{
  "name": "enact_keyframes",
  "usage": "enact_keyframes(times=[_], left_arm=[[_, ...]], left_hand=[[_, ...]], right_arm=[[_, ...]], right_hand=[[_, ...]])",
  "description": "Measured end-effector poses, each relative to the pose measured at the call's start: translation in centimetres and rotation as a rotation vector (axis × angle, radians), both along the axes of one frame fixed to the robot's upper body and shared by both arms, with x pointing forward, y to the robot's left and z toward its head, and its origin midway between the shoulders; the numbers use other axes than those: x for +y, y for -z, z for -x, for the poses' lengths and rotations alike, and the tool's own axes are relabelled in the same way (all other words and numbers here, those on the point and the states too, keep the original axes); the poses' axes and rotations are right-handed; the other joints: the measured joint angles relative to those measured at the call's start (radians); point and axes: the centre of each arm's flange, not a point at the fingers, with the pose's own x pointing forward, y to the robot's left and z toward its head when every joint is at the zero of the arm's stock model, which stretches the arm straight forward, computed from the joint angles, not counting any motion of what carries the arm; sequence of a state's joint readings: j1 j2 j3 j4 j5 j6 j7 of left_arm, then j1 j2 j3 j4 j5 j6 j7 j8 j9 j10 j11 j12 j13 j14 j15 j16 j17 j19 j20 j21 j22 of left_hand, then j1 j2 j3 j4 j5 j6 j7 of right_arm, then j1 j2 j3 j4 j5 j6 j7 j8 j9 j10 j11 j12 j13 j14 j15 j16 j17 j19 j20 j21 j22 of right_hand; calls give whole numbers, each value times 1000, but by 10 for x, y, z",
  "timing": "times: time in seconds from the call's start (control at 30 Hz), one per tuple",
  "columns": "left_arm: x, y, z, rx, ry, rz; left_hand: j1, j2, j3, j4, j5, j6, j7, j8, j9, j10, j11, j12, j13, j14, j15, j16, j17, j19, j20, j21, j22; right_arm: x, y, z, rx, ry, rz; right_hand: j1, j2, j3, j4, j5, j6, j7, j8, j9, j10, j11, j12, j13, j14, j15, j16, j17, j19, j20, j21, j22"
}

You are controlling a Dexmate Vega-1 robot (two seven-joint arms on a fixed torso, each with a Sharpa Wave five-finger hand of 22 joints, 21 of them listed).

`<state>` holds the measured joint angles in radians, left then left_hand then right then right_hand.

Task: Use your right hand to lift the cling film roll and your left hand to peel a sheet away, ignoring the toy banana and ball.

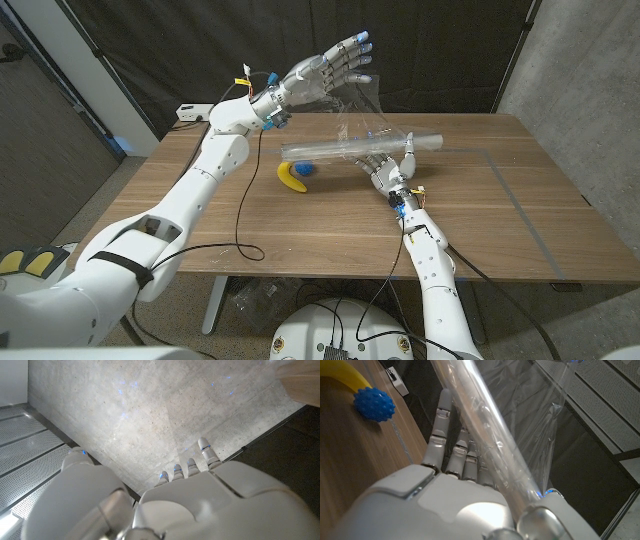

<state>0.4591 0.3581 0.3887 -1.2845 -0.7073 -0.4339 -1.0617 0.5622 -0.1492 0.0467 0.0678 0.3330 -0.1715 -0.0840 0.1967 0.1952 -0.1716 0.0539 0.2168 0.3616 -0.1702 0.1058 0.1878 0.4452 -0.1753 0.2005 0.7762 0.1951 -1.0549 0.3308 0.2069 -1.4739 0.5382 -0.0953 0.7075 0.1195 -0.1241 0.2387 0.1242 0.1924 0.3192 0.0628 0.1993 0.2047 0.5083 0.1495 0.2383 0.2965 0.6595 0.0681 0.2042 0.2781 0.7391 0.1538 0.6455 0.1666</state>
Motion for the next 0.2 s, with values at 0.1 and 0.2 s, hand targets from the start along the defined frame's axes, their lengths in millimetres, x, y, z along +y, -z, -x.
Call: enact_keyframes(times=[0.1,0.2], left_arm=[[8,2,3,-1,-5,5],[15,5,3,9,-8,11]], left_hand=[[-12,12,0,0,0,0,0,0,0,0,0,0,0,0,0,0,0,0,0,0,0],[-12,12,-4,4,4,0,0,0,0,0,0,0,0,0,0,5,-4,0,0,0,0]], right_arm=[[3,-2,0,-5,13,8],[10,-4,-1,-6,9,12]], right_hand=[[0,0,0,0,0,0,0,0,0,0,0,0,0,0,0,0,0,0,0,0,0],[0,0,0,0,0,0,0,0,0,0,0,0,-4,0,0,0,0,0,0,-7,0]])
